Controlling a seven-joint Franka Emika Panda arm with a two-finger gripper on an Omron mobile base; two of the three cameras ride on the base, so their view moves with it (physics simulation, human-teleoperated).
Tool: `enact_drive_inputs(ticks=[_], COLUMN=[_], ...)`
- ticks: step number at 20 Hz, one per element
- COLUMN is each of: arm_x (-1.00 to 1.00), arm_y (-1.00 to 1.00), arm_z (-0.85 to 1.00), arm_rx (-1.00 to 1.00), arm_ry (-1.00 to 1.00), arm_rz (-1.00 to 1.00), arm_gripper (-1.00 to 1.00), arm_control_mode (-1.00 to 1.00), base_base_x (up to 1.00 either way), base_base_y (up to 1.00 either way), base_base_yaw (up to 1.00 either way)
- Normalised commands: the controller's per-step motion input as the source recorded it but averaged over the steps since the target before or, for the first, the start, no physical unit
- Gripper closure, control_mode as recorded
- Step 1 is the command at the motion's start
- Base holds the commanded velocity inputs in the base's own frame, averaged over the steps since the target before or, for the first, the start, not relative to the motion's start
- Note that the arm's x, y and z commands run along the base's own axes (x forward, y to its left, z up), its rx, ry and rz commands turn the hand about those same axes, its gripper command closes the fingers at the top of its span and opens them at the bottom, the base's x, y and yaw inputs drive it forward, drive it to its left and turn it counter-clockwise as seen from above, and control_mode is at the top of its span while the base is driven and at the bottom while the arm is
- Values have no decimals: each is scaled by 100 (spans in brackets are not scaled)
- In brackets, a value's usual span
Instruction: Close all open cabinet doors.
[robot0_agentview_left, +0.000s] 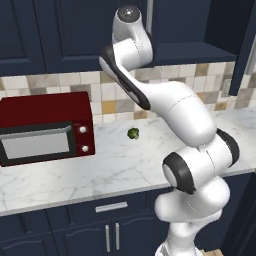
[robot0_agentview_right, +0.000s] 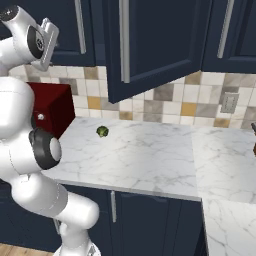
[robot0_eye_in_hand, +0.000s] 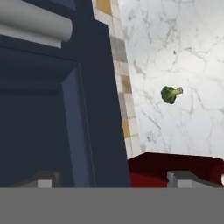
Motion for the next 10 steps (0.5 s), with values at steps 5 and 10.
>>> enact_drive_inputs(ticks=[5,10], arm_x=[-52,-63], arm_y=[0,0], arm_z=[-4,-7], arm_rx=[0,0], arm_ry=[-3,0], arm_rz=[12,2], arm_gripper=[-100,-100], arm_control_mode=[-100,-100], base_base_x=[0,0], base_base_y=[0,0], base_base_yaw=[0,0])
